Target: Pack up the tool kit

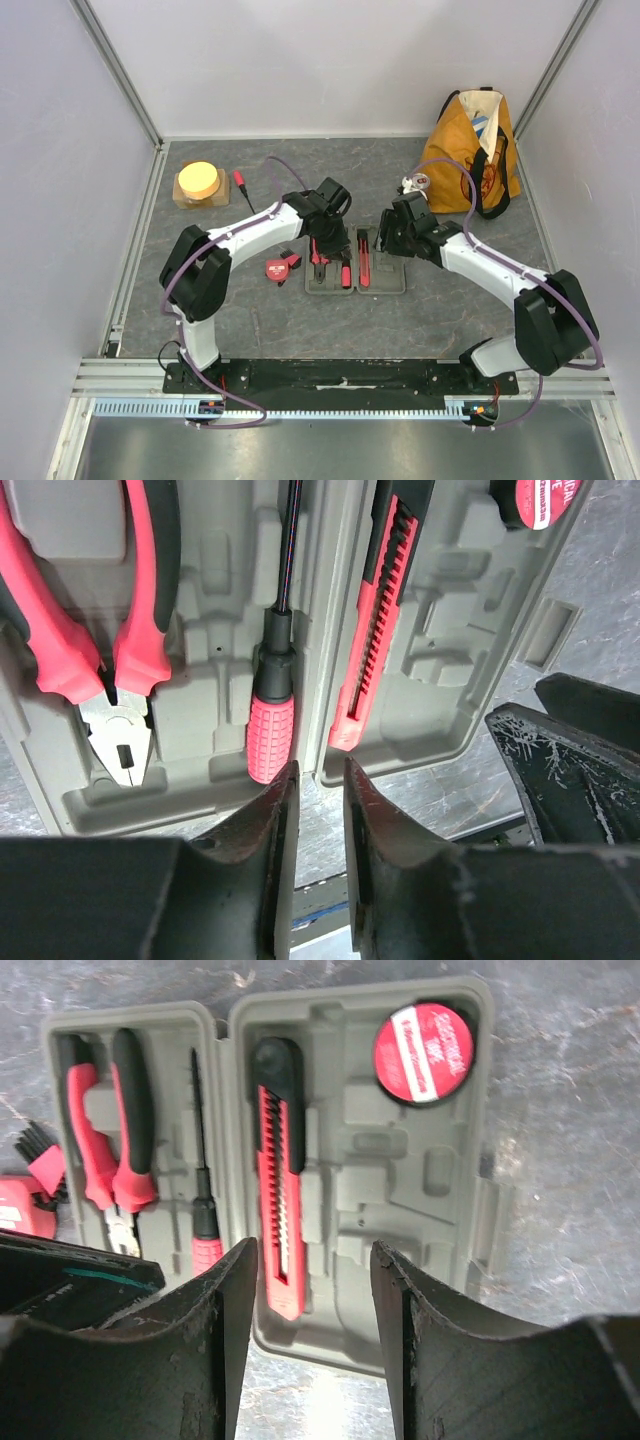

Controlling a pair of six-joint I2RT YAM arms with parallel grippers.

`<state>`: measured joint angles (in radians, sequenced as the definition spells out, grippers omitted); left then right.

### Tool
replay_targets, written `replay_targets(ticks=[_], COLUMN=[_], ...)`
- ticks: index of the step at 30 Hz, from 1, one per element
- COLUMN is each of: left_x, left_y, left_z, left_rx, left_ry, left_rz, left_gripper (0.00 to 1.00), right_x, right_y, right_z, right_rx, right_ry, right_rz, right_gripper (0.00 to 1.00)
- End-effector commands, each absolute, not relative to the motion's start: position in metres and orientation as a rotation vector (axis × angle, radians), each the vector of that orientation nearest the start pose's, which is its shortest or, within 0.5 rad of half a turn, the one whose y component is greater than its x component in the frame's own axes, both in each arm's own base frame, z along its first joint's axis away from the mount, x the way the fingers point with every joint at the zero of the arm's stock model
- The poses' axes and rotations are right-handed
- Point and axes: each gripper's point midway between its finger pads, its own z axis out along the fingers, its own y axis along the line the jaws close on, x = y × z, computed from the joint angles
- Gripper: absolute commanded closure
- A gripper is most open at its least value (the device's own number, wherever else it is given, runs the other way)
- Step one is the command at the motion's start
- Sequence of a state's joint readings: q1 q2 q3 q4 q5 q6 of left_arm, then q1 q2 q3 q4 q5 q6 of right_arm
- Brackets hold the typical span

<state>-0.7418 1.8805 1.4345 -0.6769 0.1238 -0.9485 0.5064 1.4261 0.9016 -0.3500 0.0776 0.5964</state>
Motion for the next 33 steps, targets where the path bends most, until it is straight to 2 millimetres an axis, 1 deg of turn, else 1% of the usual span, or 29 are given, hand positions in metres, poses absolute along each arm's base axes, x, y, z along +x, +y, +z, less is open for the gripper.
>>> replay_targets(ticks=[1, 3, 5, 7, 9, 13, 18, 19, 22, 26, 33], left_x=[0.278, 0.274, 0.270, 0.266, 0.263, 0.261, 0.260, 0.259, 0.254, 0.251, 0.250], left_y=[-0.329, -0.328, -0.328, -0.329, -0.329, -0.331, -0.330, -0.330, -0.330, -0.330, -0.330], left_z=[0.087, 0.079, 0.071, 0.064, 0.057, 0.054, 0.051, 0.049, 0.045, 0.039, 0.037], left_rx=[-0.279, -0.281, -0.287, -0.291, -0.304, -0.320, -0.360, -0.369, -0.397, -0.414, -0.423], left_ry=[2.848, 2.871, 2.893, 2.918, 2.944, 2.968, 2.986, 2.993, 3.011, 3.034, 3.045], left_rz=[-0.605, -0.610, -0.612, -0.613, -0.604, -0.627, -0.655, -0.661, -0.688, -0.706, -0.724], left_gripper=[0.75, 0.79, 0.80, 0.82, 0.83, 0.86, 0.86, 0.86, 0.86, 0.86, 0.87], right_x=[0.332, 0.338, 0.345, 0.351, 0.360, 0.370, 0.377, 0.377, 0.376, 0.377, 0.382], right_y=[0.214, 0.225, 0.236, 0.247, 0.261, 0.275, 0.282, 0.283, 0.285, 0.290, 0.288], right_z=[0.117, 0.121, 0.123, 0.120, 0.122, 0.112, 0.092, 0.087, 0.076, 0.069, 0.062], right_rx=[0.039, 0.005, -0.030, -0.054, -0.072, -0.071, -0.057, -0.059, -0.064, -0.060, -0.025], right_ry=[2.391, 2.372, 2.359, 2.363, 2.357, 2.375, 2.414, 2.422, 2.441, 2.432, 2.420], right_rz=[0.551, 0.580, 0.592, 0.597, 0.611, 0.610, 0.584, 0.582, 0.569, 0.585, 0.571], right_gripper=[0.45, 0.48, 0.52, 0.57, 0.65, 0.74, 0.82, 0.85, 0.88, 0.90, 0.94])
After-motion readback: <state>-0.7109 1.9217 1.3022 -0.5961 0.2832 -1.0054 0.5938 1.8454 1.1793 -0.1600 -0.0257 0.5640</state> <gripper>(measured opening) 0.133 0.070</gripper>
